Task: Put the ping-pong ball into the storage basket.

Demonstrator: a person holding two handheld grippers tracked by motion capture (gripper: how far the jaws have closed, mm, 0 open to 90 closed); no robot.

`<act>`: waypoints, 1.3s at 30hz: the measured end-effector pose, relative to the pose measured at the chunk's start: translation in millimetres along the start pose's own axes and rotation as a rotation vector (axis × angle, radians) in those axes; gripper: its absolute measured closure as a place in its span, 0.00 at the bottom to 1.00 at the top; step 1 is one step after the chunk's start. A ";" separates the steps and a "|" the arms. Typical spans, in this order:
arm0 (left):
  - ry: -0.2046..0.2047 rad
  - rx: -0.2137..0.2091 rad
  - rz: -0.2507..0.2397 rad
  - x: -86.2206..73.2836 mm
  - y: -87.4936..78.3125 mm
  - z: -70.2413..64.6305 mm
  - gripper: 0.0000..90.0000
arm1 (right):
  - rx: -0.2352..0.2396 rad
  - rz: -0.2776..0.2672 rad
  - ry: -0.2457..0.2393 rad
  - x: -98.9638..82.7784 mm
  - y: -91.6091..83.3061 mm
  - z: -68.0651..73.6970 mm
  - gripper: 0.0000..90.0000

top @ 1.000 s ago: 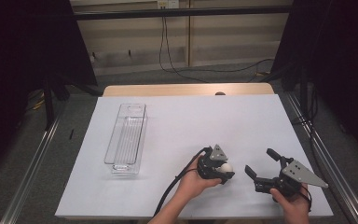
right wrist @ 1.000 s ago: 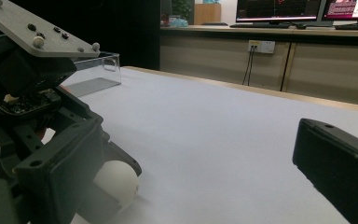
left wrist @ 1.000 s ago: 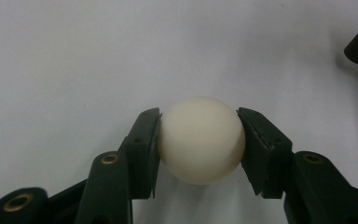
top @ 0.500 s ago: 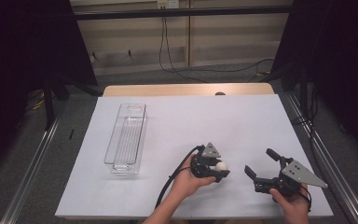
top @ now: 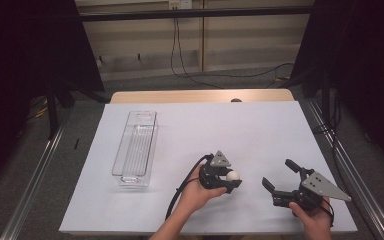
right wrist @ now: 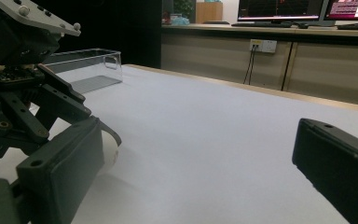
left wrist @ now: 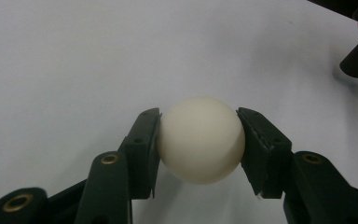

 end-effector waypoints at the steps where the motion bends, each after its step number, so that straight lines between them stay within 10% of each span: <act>1: -0.001 -0.005 -0.016 1.0 -0.1 0.2 0.57 | 0.001 -0.004 0.000 0.3 0.3 0.3 0.02; 39: -0.043 0.048 -0.035 -14.7 -39.9 27.3 0.57 | -0.005 0.008 -0.010 -2.0 0.6 -0.5 0.02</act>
Point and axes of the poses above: each handheld gripper's, and its own axes: y roughly forward along the jaws, x roughly out of its top, z roughly to its left, the point moved 9 cm from there along y, roughly forward along the jaws, and after that the axes turned 2 degrees about -x, right-handed, at the moved point
